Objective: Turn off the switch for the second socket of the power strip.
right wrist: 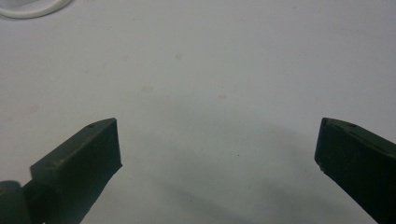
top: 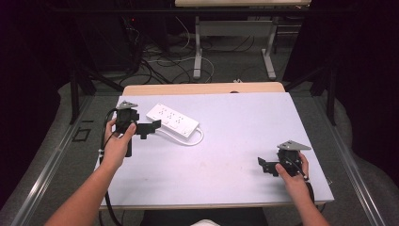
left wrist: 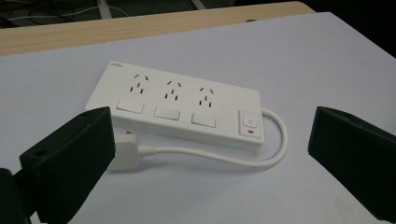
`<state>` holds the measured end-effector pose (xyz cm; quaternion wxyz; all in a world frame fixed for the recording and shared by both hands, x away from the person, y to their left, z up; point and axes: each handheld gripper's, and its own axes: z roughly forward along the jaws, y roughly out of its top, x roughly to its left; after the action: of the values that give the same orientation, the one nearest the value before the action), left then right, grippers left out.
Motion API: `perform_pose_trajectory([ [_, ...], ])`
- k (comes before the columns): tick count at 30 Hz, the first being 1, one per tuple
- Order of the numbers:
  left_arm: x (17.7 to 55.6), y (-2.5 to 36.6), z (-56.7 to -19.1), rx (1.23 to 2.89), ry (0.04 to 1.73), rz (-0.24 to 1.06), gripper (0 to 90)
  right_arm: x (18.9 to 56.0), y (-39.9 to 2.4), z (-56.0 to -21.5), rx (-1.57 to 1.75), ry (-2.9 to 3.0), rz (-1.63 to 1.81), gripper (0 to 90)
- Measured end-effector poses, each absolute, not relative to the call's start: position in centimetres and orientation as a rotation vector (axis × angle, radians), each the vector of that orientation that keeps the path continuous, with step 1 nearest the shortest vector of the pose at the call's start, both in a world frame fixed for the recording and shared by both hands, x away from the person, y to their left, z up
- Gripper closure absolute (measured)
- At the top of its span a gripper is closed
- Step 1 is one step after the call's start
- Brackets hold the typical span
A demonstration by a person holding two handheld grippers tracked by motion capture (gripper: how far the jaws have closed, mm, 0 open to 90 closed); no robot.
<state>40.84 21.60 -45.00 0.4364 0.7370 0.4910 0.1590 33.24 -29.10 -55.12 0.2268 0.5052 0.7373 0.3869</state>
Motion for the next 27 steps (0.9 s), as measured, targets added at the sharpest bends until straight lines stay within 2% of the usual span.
perform_pose_trajectory([
  [27,34.7,24.7,-47.0,1.781,1.242,0.369,1.9,33.2,-29.1,-55.1,1.385,2.034,1.062,0.0],
])
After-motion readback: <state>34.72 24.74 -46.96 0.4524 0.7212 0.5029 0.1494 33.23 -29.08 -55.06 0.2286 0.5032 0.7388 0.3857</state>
